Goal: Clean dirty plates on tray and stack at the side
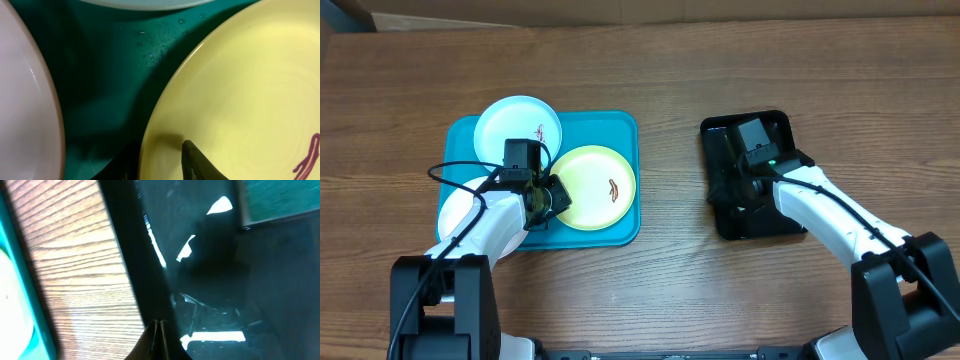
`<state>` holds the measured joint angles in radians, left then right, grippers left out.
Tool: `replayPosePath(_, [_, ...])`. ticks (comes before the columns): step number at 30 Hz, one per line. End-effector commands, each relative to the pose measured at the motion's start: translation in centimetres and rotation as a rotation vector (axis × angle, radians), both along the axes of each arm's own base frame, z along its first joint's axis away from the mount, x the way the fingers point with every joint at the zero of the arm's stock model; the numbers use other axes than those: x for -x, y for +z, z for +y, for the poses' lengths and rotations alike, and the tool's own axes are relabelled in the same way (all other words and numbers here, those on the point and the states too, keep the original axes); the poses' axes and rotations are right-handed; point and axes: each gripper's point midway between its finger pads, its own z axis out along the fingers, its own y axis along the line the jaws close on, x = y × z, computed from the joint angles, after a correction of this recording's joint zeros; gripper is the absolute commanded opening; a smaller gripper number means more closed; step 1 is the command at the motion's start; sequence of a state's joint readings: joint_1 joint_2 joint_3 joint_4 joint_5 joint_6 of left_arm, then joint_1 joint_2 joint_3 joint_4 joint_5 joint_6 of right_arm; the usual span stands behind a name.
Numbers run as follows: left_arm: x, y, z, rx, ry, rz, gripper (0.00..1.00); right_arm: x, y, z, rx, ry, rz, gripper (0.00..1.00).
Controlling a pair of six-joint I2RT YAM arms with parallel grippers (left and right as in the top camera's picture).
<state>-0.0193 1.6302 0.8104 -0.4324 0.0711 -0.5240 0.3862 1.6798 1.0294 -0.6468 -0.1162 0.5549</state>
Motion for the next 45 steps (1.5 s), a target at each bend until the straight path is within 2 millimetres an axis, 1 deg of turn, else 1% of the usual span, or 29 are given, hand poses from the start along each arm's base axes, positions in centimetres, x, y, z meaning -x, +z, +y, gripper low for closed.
replayPosePath(1, [0.6, -0.9, -0.2, 0.007, -0.005, 0.034, 0.31, -0.2, -0.1, 1.3, -0.027, 0.005, 0.006, 0.04])
replayPosePath(4, [0.6, -0.9, -0.2, 0.007, -0.005, 0.034, 0.31, -0.1, -0.4, 1.6, -0.024, 0.011, 0.011, 0.04])
replayPosePath(10, [0.6, -0.9, -0.2, 0.007, -0.005, 0.034, 0.31, -1.0, -0.2, 1.8, -0.042, -0.019, -0.017, 0.04])
replayPosePath(12, [0.6, -0.9, -0.2, 0.007, -0.005, 0.034, 0.31, -1.0, -0.2, 1.9, -0.050, -0.045, -0.010, 0.04])
replayPosePath(32, [0.5, -0.9, -0.2, 0.007, -0.005, 0.030, 0.31, -0.5, 0.5, 4.2, -0.165, 0.001, 0.015, 0.04])
replayPosePath(39, [0.4, -0.9, -0.2, 0.008, -0.005, 0.027, 0.31, -0.1, 0.5, 4.8, -0.171, 0.018, 0.018, 0.04])
replayPosePath(45, [0.2, -0.8, -0.6, 0.031, -0.016, 0.020, 0.31, 0.4, 0.5, 5.8, -0.173, 0.047, 0.015, 0.06])
